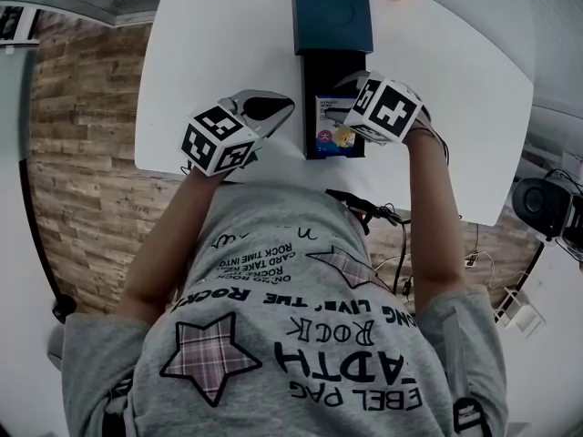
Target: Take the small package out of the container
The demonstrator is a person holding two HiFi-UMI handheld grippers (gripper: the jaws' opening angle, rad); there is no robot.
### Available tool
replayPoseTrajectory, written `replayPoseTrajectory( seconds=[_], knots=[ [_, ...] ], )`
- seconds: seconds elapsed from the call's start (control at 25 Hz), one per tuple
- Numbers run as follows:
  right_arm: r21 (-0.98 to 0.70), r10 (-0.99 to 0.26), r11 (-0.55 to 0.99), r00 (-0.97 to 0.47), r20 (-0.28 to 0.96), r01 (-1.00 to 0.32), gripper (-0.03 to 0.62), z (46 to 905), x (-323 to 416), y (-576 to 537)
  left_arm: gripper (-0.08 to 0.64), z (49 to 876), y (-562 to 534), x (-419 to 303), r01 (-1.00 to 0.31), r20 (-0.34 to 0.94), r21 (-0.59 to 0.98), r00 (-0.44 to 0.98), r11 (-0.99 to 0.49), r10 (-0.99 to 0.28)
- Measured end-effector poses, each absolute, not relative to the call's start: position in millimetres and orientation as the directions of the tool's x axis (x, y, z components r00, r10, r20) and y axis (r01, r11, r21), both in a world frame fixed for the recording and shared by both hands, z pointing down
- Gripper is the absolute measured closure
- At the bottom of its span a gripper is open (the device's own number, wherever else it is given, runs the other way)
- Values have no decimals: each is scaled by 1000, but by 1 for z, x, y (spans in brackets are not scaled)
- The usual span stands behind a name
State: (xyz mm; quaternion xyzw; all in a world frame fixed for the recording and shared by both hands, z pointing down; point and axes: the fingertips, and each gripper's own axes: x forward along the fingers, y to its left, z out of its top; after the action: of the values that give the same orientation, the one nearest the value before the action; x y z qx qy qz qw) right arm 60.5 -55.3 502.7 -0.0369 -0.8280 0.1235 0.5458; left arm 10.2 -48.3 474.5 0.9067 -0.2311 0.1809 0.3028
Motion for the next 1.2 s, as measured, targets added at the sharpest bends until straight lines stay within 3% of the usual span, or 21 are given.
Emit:
replayPoseTrajectory(
  seconds=[0.84,1.2],
  knots=[
    [-181,109,978,-481,870,-106,430,470,66,-42,546,475,-39,30,-466,473,471,850,-749,-231],
    [-155,54,975,-506,861,-158,431,458,65,-31,462,474,-28,50,-377,455,483,879,-790,-141]
  ],
)
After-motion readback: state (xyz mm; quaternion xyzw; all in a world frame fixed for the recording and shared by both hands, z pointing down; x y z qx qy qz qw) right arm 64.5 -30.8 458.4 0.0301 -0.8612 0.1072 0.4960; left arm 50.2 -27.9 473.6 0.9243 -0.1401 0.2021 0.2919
